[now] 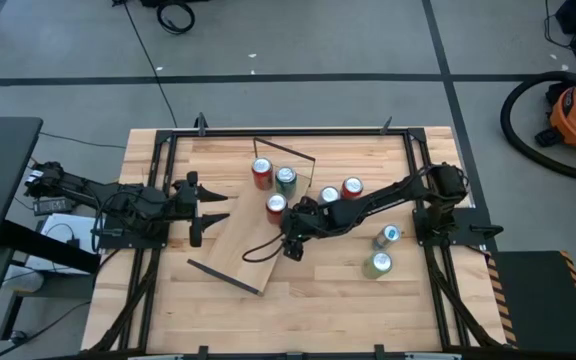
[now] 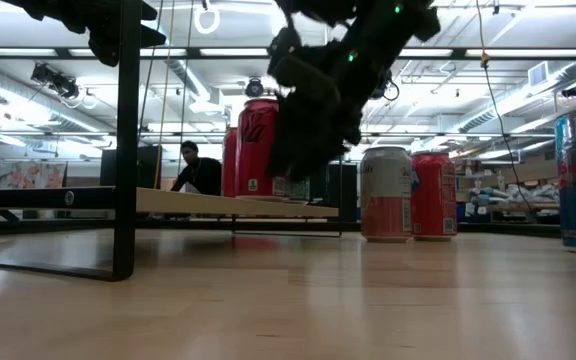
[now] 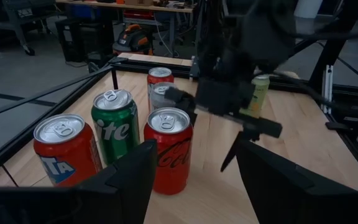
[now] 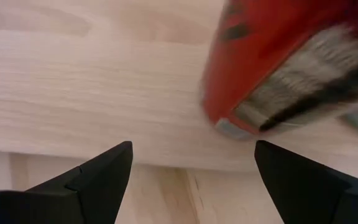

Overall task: Place canned beverage on shelf
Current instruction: Put the red soda can on the shelf

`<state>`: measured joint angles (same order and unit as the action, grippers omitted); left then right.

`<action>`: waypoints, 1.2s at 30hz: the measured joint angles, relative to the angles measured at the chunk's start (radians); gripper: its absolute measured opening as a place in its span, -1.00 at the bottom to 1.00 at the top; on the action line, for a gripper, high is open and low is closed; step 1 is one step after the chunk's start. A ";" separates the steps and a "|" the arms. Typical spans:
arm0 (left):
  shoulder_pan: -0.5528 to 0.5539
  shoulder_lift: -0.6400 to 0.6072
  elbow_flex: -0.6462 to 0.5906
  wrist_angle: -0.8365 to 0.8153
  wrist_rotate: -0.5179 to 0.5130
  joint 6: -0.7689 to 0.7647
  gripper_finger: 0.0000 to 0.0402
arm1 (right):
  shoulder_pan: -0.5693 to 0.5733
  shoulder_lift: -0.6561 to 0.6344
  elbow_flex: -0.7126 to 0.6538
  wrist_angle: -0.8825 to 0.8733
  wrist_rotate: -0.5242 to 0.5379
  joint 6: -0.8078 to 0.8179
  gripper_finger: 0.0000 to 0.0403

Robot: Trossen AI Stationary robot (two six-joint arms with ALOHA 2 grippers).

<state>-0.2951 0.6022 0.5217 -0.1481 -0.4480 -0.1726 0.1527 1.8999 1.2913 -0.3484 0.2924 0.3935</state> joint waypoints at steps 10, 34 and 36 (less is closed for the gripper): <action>0.000 0.000 0.000 -0.005 0.000 0.000 0.15 | -0.019 0.030 -0.001 0.152 0.006 -0.015 0.73; 0.000 0.000 0.000 -0.026 0.000 0.000 0.15 | -0.061 0.041 -0.025 0.282 -0.050 -0.049 0.73; 0.000 0.000 0.000 -0.026 0.000 0.000 0.15 | -0.065 0.046 -0.028 0.289 -0.051 -0.057 0.73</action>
<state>-0.2951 0.6022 0.5217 -0.1738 -0.4484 -0.1730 0.0874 1.9461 1.2637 -0.0595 0.2413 0.3361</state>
